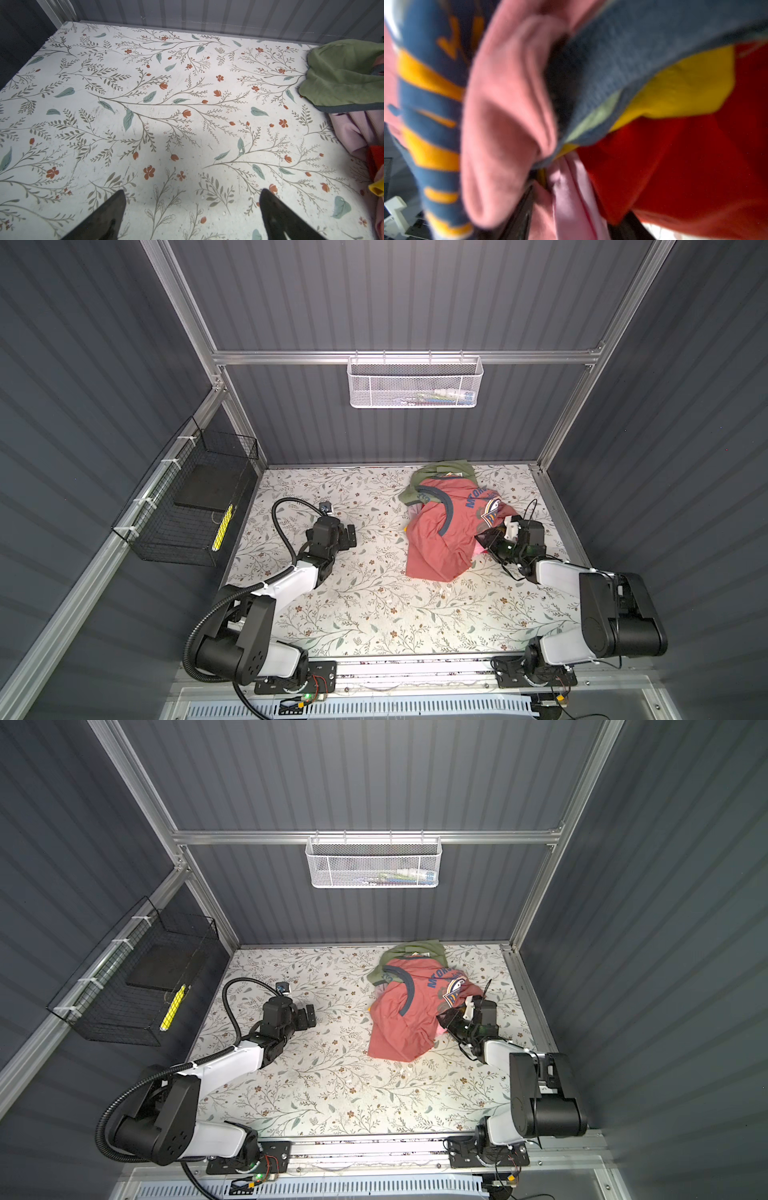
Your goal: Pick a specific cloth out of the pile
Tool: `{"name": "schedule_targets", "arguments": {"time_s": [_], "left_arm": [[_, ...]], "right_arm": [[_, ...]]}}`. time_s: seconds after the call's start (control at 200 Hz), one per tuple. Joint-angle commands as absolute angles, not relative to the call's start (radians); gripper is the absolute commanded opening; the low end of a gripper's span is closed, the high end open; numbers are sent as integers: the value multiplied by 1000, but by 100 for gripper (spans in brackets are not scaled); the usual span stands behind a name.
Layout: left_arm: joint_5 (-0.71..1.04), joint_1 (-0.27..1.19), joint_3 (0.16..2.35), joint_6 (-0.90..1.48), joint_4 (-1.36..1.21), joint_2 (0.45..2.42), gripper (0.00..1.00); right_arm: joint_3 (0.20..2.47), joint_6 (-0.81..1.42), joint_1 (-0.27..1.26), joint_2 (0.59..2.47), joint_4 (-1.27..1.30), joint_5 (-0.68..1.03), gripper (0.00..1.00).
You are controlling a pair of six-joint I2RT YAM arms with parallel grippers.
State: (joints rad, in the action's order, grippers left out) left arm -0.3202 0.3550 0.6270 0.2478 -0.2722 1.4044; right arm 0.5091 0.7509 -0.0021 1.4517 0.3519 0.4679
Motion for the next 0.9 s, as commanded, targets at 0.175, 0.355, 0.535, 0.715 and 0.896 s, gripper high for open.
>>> {"name": "schedule_targets", "arguments": {"time_s": [0.175,0.355,0.535,0.715,0.896], "left_arm": [[-306,365,624,235,-261,1383,100],[-304,368,621,235,-261,1380,100],[-306,370,614,234,-258,1371,100],[-313,370,613,227,-246,1358,100],[-312,370,614,227,-245,1358,100]], "right_arm": [[449,711,3,1320,297,394,56],[446,690,2,1305,252,389,50],[446,706,2,1355,294,397,44],[459,712,2,1406,347,423,43],[477,707,3,1436,378,423,35]]}}
